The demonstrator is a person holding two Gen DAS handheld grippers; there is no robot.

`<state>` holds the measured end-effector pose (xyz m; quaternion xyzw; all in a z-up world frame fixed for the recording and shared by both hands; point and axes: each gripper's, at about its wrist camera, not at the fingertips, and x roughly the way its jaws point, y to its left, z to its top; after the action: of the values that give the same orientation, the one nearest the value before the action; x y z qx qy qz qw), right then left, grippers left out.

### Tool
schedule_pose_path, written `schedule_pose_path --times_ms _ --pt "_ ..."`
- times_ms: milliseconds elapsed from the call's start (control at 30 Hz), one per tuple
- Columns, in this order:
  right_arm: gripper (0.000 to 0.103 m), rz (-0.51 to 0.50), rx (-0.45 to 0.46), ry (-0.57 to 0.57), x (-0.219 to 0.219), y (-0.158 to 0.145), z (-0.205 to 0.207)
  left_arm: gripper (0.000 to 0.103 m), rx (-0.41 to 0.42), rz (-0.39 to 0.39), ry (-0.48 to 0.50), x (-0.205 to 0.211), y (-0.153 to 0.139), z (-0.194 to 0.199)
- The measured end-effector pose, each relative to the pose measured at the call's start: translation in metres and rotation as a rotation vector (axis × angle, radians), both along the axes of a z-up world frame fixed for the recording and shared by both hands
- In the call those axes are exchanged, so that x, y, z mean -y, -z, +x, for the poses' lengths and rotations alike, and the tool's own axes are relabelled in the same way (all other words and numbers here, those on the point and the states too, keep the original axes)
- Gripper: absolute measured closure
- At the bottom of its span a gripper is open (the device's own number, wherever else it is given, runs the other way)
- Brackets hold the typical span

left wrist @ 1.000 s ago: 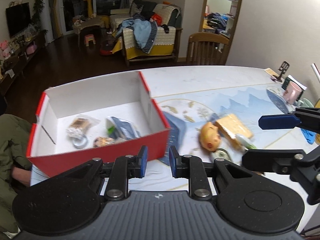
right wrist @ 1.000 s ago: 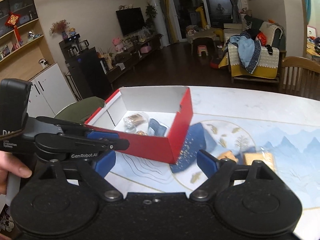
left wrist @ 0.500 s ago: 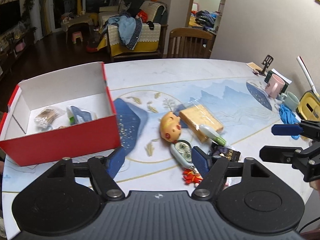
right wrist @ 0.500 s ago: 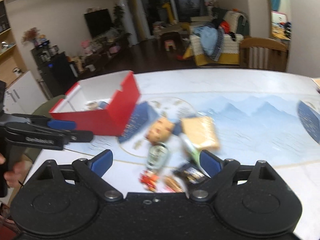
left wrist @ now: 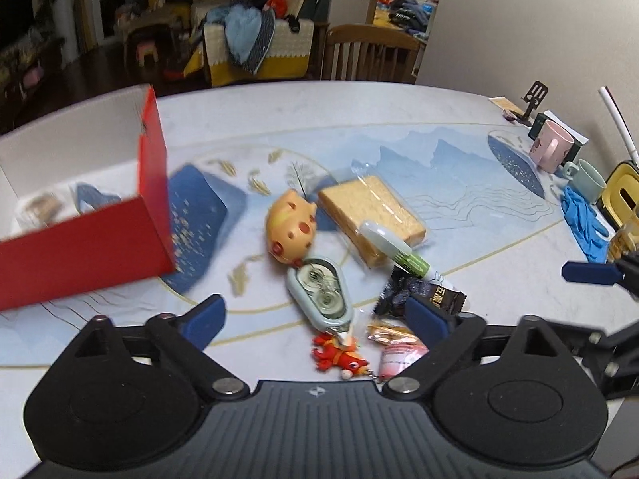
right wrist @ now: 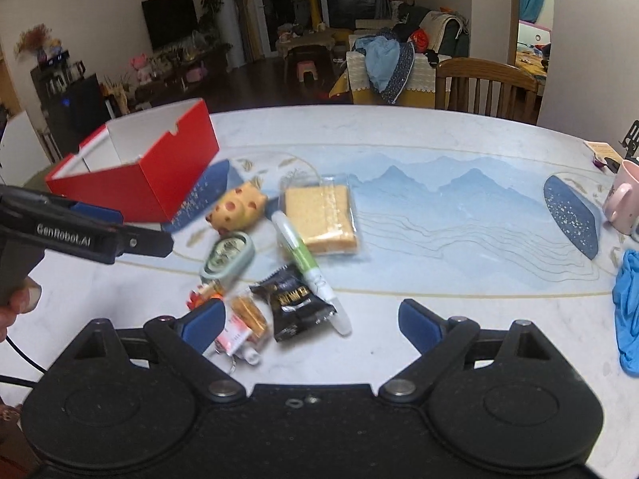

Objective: Organize objects
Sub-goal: 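Withdraw both grippers from the box toward the green-and-white tube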

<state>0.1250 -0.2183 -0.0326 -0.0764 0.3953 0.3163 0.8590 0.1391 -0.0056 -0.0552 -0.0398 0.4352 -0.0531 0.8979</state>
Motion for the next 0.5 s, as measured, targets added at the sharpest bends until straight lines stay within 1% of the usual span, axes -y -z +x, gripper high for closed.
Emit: schedule_pose_path --times_ms 200,267,433,500 --pt "0.010 -0.016 -0.024 -0.016 -0.005 0.014 0.013 0.001 -0.007 0.043 -0.027 0.012 0.020 0.013" --pt "0.012 -0.008 -0.029 -0.013 -0.007 0.015 0.023 0.001 -0.015 0.044 -0.028 0.014 0.027 0.019" --pt "0.013 0.009 -0.056 -0.005 -0.011 0.020 0.050 0.001 -0.043 0.077 -0.048 0.017 0.044 0.033" --pt "0.013 0.005 -0.064 -0.008 -0.015 0.022 0.058 0.001 -0.058 0.072 -0.052 0.017 0.050 0.037"
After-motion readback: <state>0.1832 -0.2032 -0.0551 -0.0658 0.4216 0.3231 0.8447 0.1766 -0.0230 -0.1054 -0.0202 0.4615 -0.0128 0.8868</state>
